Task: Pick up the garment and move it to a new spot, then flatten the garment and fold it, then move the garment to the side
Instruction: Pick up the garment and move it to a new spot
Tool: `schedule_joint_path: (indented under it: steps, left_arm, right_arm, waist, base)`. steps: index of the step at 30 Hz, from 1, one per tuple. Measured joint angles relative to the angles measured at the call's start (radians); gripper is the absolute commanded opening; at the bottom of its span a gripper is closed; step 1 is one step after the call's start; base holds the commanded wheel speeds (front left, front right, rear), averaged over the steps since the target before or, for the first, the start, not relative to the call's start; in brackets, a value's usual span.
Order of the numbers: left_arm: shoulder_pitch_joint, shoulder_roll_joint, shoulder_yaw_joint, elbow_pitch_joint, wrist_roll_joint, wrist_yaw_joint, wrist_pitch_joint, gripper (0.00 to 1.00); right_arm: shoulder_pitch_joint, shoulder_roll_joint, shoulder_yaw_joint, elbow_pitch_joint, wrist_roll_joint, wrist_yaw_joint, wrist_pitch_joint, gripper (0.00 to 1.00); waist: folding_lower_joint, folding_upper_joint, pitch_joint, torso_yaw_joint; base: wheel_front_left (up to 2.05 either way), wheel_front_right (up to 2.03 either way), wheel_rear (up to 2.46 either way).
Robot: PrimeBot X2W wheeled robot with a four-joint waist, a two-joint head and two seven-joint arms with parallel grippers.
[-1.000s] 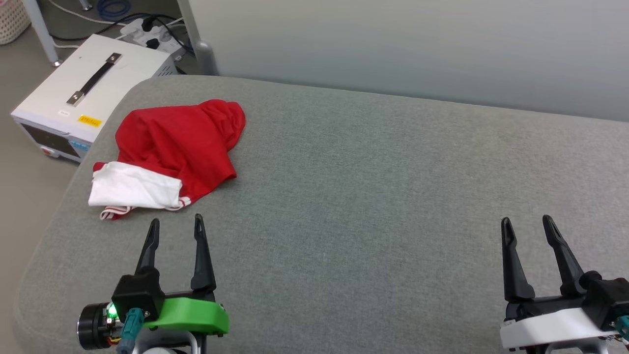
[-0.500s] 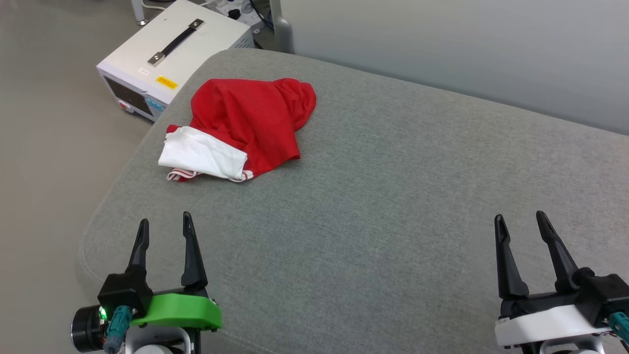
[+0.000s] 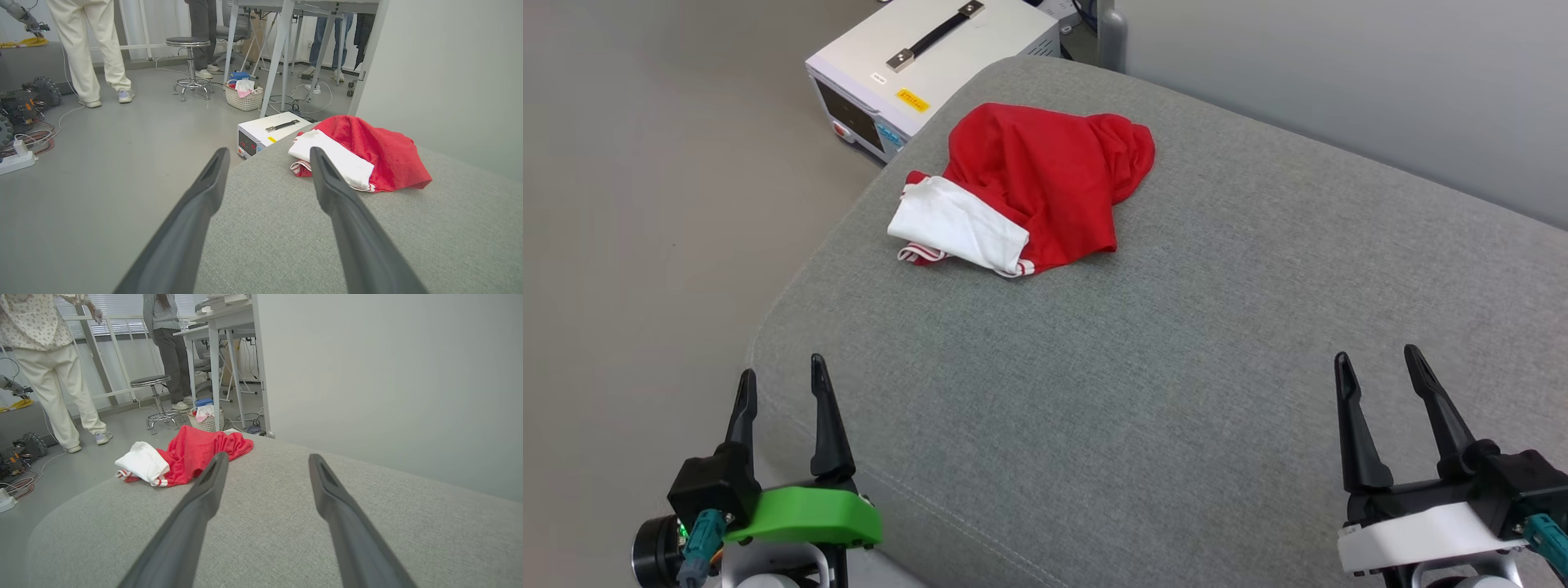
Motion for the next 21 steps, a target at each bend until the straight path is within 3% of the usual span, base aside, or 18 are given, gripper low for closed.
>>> schedule_joint_path:
  steps: [13,21]
  left_arm:
    - [-0.002,0.0,0.042,0.0,-0.035,0.004,0.0,1.0]
    - [-0.168,0.0,0.149,0.01,-0.052,-0.096,0.0,1.0]
  right_arm:
    - [-0.003,0.0,0.014,0.001,-0.012,0.0,0.0,1.0]
    - [-0.043,0.001,0.032,-0.008,-0.05,0.0,0.0,1.0]
  waist:
    - [0.0,0.0,0.009,-0.001]
    - [0.0,0.0,0.043,-0.053]
  base:
    - [0.0,0.0,0.0]
    - [0.0,0.0,0.0]
